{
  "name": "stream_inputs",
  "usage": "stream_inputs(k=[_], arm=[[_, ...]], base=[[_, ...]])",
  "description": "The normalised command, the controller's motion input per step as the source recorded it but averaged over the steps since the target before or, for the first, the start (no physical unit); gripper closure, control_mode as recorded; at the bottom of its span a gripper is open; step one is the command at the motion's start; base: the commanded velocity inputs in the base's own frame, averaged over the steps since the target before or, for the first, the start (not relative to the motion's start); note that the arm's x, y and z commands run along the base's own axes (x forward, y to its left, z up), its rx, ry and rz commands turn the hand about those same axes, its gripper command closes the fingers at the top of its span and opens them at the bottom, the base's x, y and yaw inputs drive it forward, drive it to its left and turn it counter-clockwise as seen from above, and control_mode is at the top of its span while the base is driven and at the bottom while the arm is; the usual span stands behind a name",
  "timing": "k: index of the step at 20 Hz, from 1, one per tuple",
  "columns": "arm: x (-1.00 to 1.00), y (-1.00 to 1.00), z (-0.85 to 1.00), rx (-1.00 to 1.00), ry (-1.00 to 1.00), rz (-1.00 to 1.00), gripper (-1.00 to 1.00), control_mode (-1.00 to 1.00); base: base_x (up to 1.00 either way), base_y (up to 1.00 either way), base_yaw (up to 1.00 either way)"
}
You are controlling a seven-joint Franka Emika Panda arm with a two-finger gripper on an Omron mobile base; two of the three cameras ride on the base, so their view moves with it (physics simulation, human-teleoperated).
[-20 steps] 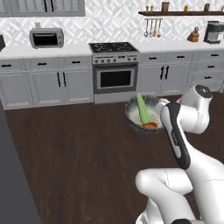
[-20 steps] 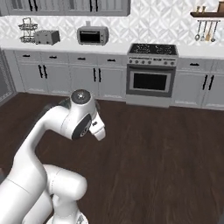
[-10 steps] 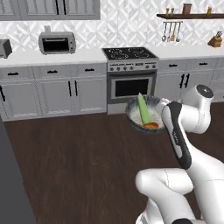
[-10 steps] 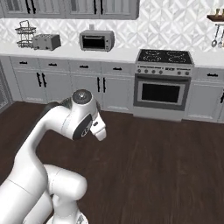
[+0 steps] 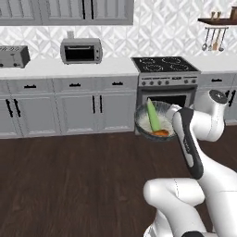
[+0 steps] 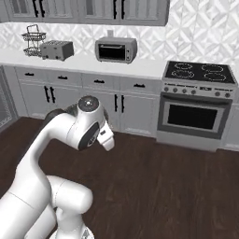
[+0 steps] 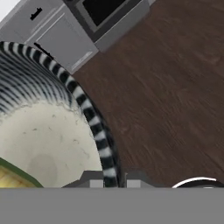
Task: Pick the chicken drumstick and corn from their plates and place them in the bowl. Then put the bowl in the fridge.
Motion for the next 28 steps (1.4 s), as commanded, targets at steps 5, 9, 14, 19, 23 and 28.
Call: stream_inputs(k=[5,9,14,19,23,28], arm=[[0.0,0.0,0.0,0.0,0.0,0.0,1.0,1.0],[0.0,0.0,0.0,0.0,0.0,0.0,1.0,1.0],[0.0,0.0,0.0,0.0,0.0,0.0,1.0,1.0],[0.0,0.0,0.0,0.0,0.0,0.0,1.0,1.0],[0.0,0.0,0.0,0.0,0.0,0.0,1.0,1.0],[0.0,0.0,0.0,0.0,0.0,0.0,1.0,1.0]], base=[[1.0,0.26,0.38],[1.0,0.23,0.44],[0.96,0.2,0.59],[0.73,0.26,0.68],[0.64,0.47,0.63],[0.68,0.55,0.59]])
